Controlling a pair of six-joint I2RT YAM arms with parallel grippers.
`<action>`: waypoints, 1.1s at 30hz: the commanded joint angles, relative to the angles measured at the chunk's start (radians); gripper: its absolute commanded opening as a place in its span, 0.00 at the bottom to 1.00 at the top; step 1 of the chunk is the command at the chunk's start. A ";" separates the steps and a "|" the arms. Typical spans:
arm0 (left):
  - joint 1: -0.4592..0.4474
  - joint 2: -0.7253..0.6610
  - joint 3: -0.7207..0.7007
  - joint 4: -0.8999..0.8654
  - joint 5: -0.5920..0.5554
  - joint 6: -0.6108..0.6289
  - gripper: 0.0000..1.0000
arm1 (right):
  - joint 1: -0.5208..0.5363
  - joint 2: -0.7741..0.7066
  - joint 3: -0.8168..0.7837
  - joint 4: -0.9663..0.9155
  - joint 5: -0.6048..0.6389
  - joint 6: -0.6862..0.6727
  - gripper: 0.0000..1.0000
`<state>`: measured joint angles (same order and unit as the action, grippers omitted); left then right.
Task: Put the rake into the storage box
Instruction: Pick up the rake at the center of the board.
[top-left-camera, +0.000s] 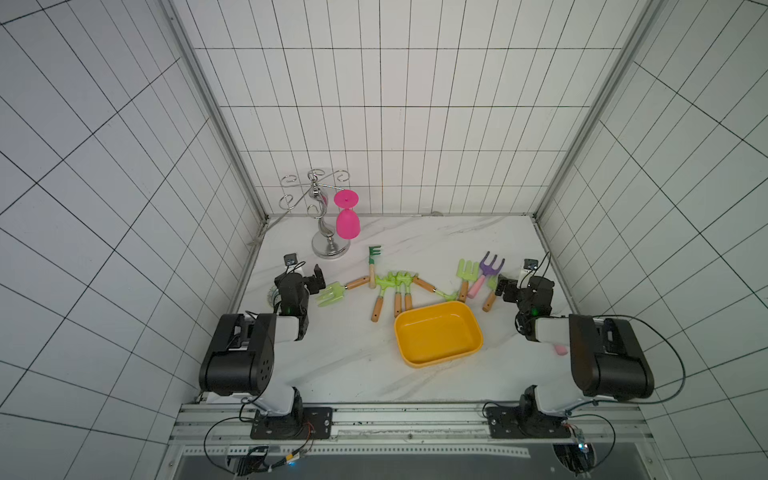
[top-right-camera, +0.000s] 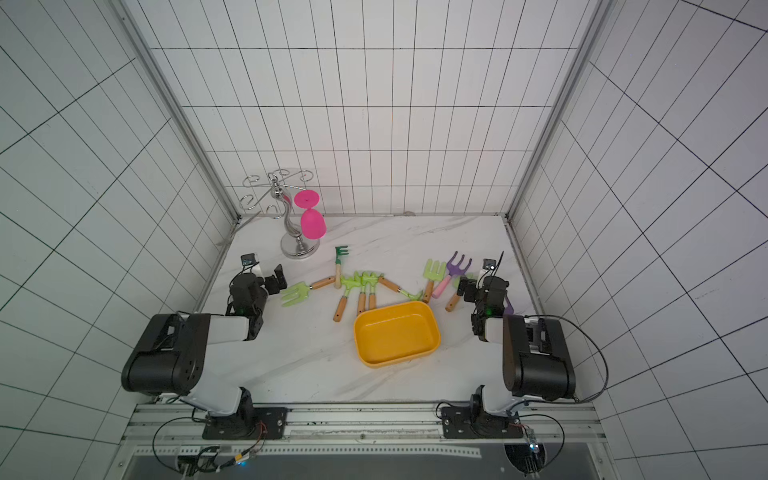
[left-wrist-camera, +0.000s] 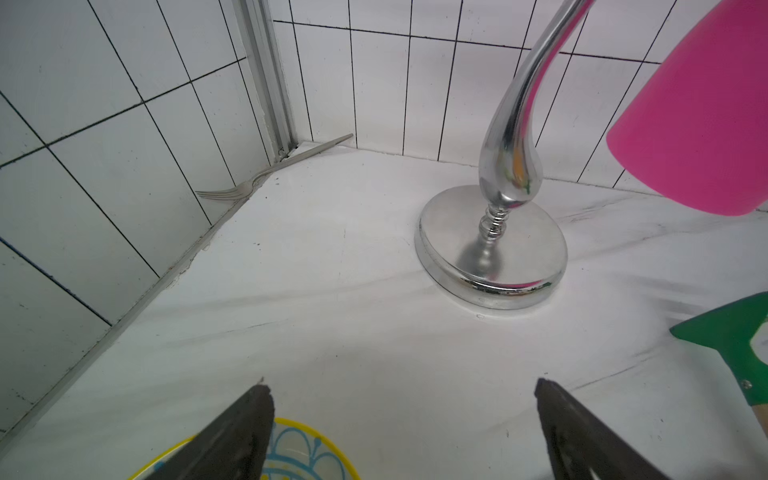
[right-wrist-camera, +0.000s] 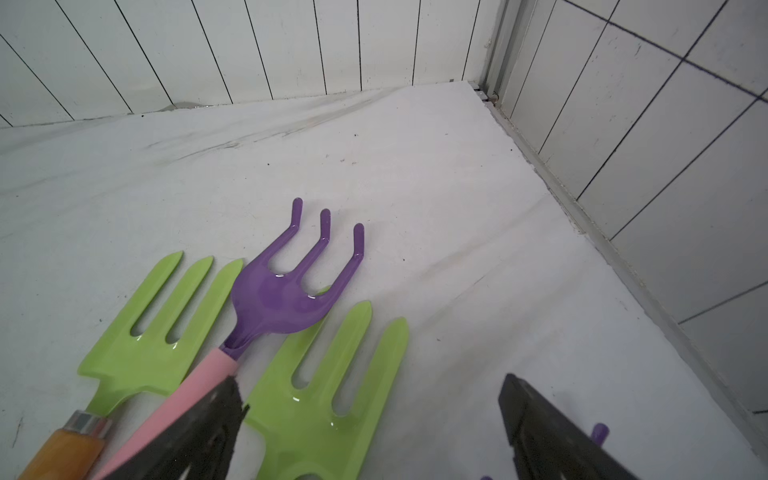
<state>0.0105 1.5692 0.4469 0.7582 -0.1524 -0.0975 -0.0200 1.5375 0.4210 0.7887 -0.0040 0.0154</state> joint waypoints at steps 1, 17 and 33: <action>0.004 -0.006 0.010 -0.004 0.012 -0.002 0.99 | -0.006 0.004 0.016 0.016 -0.007 0.003 0.99; 0.005 -0.006 0.013 -0.013 0.015 -0.003 0.99 | -0.008 0.007 0.019 0.011 -0.013 0.007 0.99; -0.216 -0.310 0.368 -0.827 -0.094 0.154 0.99 | -0.010 -0.259 0.421 -0.961 0.246 0.302 0.99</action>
<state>-0.1387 1.3186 0.7647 0.2031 -0.2195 -0.0143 -0.0208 1.2564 0.7521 0.1719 0.2287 0.2245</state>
